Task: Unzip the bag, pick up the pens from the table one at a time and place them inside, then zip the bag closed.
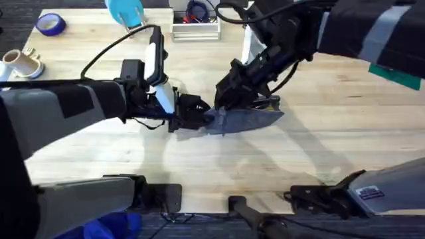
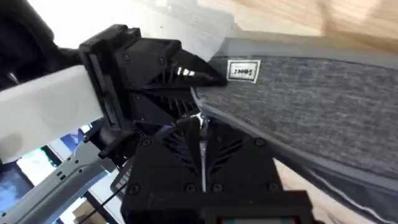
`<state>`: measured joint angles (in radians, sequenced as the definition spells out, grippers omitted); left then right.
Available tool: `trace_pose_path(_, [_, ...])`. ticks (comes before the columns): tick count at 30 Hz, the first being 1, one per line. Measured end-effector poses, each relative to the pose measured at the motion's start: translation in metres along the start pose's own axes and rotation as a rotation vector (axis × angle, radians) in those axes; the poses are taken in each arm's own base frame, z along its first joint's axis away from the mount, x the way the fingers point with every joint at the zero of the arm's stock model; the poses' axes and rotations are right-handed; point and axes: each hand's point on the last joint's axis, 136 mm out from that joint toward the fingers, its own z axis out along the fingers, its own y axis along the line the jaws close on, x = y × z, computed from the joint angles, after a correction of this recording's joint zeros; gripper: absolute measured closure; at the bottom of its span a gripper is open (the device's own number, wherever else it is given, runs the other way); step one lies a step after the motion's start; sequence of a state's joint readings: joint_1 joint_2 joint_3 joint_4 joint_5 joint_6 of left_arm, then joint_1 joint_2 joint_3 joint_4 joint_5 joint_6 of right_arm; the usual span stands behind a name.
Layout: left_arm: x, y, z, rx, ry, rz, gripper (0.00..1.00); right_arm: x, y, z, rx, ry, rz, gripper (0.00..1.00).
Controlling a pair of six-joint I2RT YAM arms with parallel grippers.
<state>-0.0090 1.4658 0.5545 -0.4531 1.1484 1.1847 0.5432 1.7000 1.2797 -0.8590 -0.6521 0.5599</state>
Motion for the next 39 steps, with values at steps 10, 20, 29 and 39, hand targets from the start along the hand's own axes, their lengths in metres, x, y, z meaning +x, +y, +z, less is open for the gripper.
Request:
trace_pose_path(10, [-0.001, -0.001, 0.000, 0.005, -0.006, -0.006, 0.958, 0.007, -0.009, -0.006, 0.008, 0.034, 0.043, 0.969])
trace_pose_path(20, [0.000, -0.001, 0.000, 0.002, 0.002, -0.006, 0.958, 0.002, -0.031, -0.024, 0.010, 0.035, 0.117, 0.967])
trace_pose_path(29, [0.001, -0.001, 0.000, 0.002, 0.003, -0.006, 0.958, 0.004, -0.043, -0.033, 0.015, 0.044, 0.142, 0.968])
trace_pose_path(39, [0.001, 0.000, 0.000, 0.000, 0.005, -0.005, 0.958, 0.001, -0.058, -0.046, 0.011, 0.035, 0.168, 0.968])
